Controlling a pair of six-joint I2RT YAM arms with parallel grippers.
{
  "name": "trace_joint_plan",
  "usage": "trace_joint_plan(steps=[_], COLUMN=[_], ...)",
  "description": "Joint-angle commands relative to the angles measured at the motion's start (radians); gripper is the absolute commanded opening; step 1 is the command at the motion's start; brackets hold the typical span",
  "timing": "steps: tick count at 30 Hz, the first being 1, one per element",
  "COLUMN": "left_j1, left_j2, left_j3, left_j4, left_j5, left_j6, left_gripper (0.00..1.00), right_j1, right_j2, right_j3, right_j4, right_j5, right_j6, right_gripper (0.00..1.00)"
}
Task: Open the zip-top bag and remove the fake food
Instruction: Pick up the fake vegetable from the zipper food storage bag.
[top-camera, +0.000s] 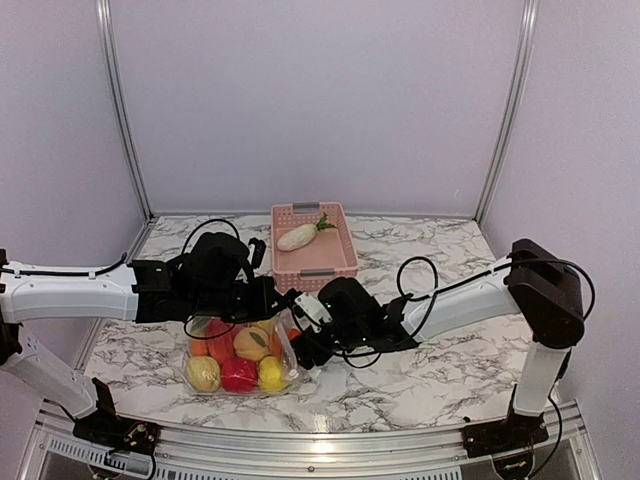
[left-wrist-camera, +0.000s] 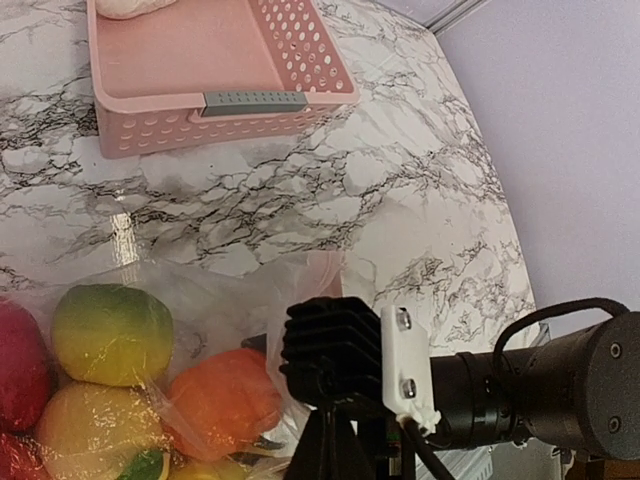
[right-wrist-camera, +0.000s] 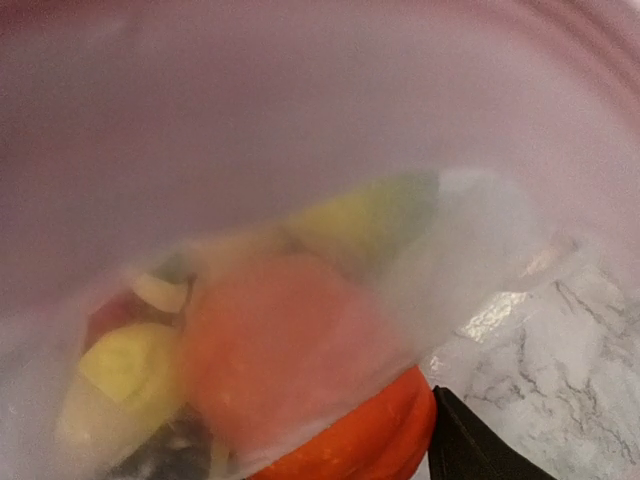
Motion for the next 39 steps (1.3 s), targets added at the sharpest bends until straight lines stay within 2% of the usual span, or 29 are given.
trace_joint_plan(steps=[1, 7, 12, 26, 39], left_j1=[-0.002, 0.006, 0.013, 0.025, 0.060], left_j2=[-0.024, -0.035, -0.046, -0.071, -0.080], left_j3=[-0.006, -0.022, -0.044, -0.097, -0.148], left_j4=[0.045, 0.027, 0.025, 0.036, 0.046], left_j5=[-0.027, -0.057, -0.066, -0.081, -0.069], left_j6=[-0.001, -0.017, -0.027, -0.044, -0.043], left_gripper=[0.00, 0.00, 0.00, 0.00, 0.00], right_j1=[0.019, 0.019, 0.019, 0.019, 0.019], right_j2=[0.041, 0.002, -0.051, -0.160, -0.253], right_j3=[0.012, 0.002, 0.000, -0.023, -0.007], right_j4=[0.002, -0.006, -0.032, -0.115, -0.189], right_j5=[0.000, 0.026, 0.050, 0.115, 0.109], right_j6=[0.002, 0.010, 0.017, 0.049, 0.057], right_gripper=[0.68, 0.48, 0.39, 0.36, 0.36])
